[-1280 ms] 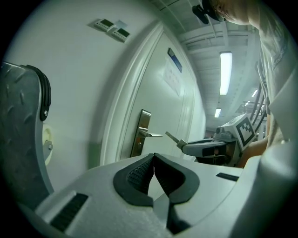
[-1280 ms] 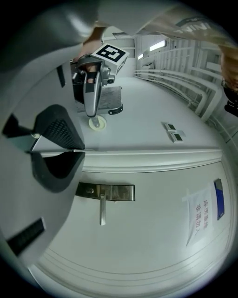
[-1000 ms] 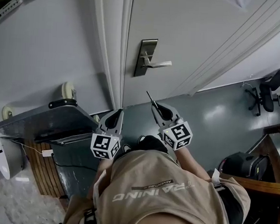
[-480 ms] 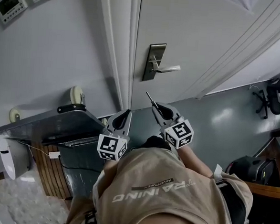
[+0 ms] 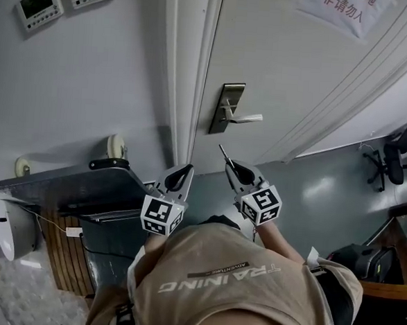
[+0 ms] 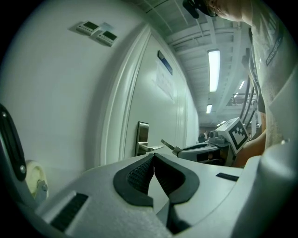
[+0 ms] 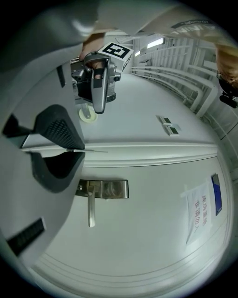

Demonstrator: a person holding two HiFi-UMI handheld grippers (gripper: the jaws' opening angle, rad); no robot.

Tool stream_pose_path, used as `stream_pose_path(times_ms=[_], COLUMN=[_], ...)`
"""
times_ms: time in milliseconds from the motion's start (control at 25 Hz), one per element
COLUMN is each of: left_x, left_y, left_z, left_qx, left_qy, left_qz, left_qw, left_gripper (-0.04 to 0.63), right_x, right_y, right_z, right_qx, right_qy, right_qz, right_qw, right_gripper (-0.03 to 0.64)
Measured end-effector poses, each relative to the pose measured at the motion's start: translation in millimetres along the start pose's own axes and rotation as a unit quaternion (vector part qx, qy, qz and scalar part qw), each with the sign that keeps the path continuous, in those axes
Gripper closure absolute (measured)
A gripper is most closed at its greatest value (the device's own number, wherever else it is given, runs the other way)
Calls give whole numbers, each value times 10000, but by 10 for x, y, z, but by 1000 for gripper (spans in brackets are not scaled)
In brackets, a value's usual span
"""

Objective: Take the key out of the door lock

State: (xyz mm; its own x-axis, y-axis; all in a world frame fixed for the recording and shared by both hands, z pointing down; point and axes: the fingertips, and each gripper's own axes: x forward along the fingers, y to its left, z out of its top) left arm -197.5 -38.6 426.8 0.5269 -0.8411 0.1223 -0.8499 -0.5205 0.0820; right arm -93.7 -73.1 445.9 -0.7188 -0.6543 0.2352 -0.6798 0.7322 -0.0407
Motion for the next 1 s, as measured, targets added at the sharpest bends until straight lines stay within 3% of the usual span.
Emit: stream_pose_path(times_ms=[240,640,1000], left_x=[-115,-282,-101], left_y=[130,198,68], left_z=[99,-173,-99], left_qx=[-64,-432,-400], left_qy=[-76,31,-69], left_qz=[185,359,595], left_qw=[9998,9984,9974], left_gripper=[586,586,586], right_x=[101,276,-72], right_y=[29,292,-43], right_z=[183,225,265], right_qx=[-120,-258,-305], right_qy=[27,179,34], right_qz=[43,352,177], right_qw=[9999,9989,9994], right_gripper=[589,589,589])
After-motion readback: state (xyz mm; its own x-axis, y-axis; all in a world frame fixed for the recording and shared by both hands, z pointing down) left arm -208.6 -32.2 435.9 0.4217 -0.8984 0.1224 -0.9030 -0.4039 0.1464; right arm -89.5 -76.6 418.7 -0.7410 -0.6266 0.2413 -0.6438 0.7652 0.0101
